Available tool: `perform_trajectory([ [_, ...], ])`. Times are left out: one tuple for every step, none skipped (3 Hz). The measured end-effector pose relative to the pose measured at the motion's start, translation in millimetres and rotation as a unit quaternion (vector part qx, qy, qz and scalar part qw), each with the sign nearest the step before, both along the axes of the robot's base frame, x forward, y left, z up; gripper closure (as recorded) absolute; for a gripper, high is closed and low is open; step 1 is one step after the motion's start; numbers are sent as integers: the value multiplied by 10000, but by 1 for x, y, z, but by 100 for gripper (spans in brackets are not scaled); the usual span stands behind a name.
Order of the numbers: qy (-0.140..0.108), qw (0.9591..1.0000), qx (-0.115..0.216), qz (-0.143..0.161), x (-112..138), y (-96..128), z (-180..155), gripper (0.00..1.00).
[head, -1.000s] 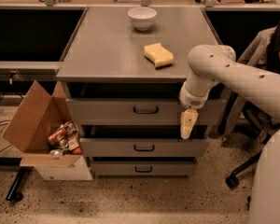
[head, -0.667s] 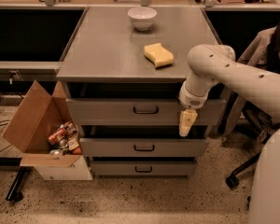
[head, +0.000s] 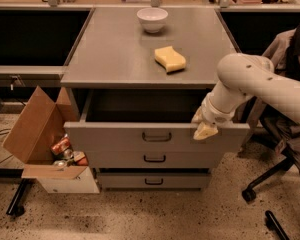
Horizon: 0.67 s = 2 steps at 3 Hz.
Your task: Open top drawer
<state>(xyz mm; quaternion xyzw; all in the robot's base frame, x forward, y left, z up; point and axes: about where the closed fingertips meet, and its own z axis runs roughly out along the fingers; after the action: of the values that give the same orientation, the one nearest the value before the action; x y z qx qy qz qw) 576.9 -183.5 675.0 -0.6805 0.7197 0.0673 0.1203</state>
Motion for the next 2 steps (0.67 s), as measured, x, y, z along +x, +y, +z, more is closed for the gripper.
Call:
perform_trajectory([
  [-110,9998,164,21,-29,-11,5,85],
  [-111,9998,166,22,-33,-8,5,100],
])
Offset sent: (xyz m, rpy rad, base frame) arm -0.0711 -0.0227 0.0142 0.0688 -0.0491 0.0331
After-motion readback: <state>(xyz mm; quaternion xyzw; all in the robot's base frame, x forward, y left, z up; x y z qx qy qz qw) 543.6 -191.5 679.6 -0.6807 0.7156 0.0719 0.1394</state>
